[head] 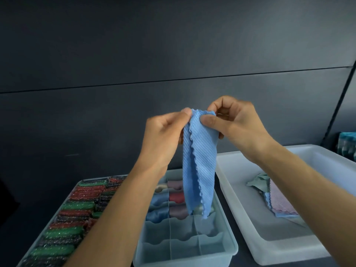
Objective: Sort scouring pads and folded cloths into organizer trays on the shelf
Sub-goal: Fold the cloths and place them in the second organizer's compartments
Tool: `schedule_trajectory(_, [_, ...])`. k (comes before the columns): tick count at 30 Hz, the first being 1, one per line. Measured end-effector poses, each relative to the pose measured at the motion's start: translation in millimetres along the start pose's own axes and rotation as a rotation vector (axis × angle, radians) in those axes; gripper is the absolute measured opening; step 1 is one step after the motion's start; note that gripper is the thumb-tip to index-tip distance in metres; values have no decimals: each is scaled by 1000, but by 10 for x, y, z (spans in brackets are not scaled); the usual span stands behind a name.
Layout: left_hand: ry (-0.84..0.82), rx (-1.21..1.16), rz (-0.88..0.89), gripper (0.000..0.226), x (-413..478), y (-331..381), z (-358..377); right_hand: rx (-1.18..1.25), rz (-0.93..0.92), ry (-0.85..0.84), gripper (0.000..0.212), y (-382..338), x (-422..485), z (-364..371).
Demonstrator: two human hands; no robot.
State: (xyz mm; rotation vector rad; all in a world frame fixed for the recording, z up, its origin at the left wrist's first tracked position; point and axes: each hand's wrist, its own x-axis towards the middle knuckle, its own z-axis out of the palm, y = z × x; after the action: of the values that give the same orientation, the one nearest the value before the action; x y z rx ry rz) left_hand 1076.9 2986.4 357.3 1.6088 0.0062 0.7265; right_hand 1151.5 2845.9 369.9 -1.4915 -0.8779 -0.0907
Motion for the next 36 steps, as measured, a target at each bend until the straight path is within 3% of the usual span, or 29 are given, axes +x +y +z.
schedule_trajectory(2, [-42,-53,-36,29,-30,-9,-3,0,-13,63,19,25,1,27])
schedule_trajectory(6, [-102,25,44,14,-51,-46,0,-24,-37,73,20,39,-9,61])
schedule_trajectory(10, [-101,-18,29,14,0,-74,-60,170,84,-45,52,5,29,-106])
schedule_trajectory(12, [-134,-46,19,15,2,-63,-71,114,158,-179,60,-27,23,-157])
schedule_trajectory(14, [-163,-68,31,17,-8,-67,-58,87,160,-236,39,-22,-2,-111])
schedule_trajectory(16, [-170,-139,26,19,-14,-75,-37,103,166,-154,22,-13,2,-53])
schedule_trajectory(18, [-213,-201,-26,38,-21,-132,-41,100,157,-95,15,-27,32,-40])
schedule_trajectory(21, [-357,-107,-162,59,-109,-315,-27,60,121,-56,11,-72,87,-28])
schedule_trajectory(24, [-385,-27,-318,46,-241,-440,85,50,84,-23,12,-86,120,-4])
schedule_trajectory(28, [-288,-127,-476,24,-321,-520,233,49,55,-22,15,-75,163,-37])
schedule_trajectory(32, [-291,-210,-646,31,-276,-641,172,61,2,-23,21,-35,139,-120])
schedule_trajectory(36, [-341,-498,-826,39,-182,-686,56,-7,-58,-37,23,123,-62,-112])
